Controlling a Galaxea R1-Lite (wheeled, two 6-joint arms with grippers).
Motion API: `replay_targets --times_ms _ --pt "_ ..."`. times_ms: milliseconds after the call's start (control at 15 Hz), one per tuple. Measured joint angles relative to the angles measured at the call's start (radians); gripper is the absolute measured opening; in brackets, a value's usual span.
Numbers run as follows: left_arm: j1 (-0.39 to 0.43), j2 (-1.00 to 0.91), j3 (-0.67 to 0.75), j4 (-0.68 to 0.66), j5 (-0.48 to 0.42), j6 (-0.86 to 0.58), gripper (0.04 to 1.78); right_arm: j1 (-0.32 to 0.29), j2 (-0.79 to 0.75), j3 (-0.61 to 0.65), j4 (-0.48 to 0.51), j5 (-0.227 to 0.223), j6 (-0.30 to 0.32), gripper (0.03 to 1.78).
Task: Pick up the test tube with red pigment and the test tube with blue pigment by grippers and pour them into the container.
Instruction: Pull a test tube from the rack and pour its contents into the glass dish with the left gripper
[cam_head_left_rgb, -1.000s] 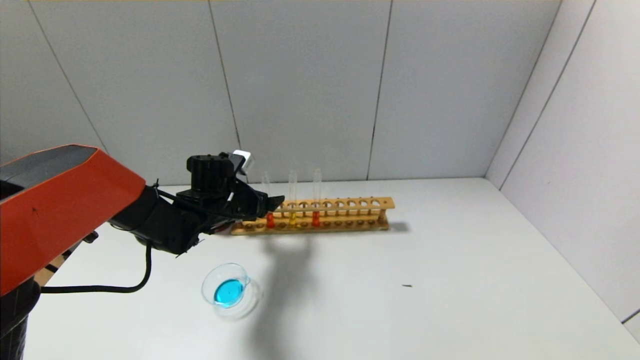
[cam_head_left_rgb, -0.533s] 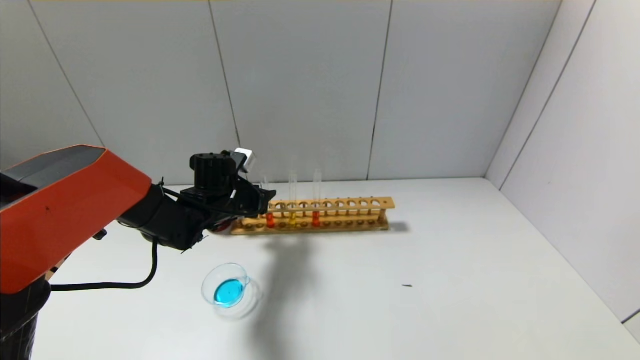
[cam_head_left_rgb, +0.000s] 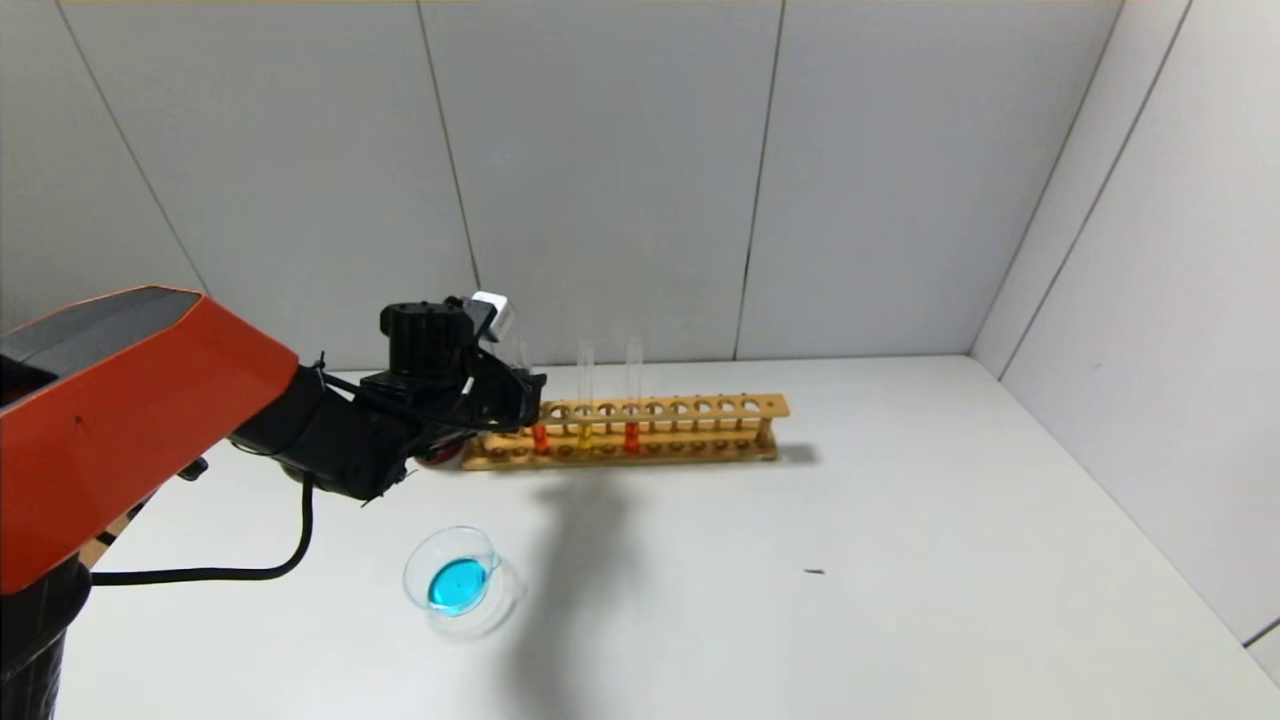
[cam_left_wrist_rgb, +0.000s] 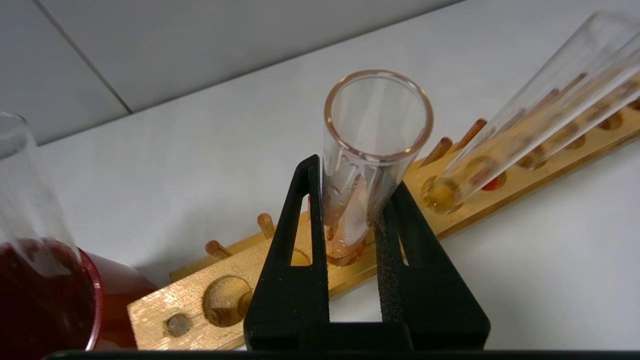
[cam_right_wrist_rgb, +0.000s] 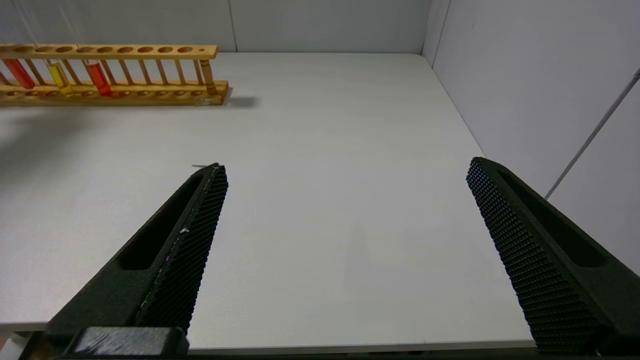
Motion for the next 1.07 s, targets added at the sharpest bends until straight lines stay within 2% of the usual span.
replay_targets --times_ms 200,467,667,933,1067 --pt "-0.005 -0.059 -0.011 0.044 0.0 0.019 0.31 0.0 0.0 0.0 0.0 0.0 0.0 1.75" --pt "-0.005 -0.179 -0.046 0.195 0.0 0.146 0.31 0.0 0.0 0.0 0.0 0.0 0.0 1.75" --pt "-0.006 -0.25 -0.09 0.259 0.0 0.201 0.31 0.0 0.0 0.0 0.0 0.0 0.0 1.75" --pt "-0.008 -0.328 -0.086 0.288 0.02 0.216 0.31 0.0 0.0 0.0 0.0 0.0 0.0 1.75" --pt "-0.009 -0.374 -0.039 0.286 0.041 0.285 0.31 0.0 0.0 0.0 0.0 0.0 0.0 1.75"
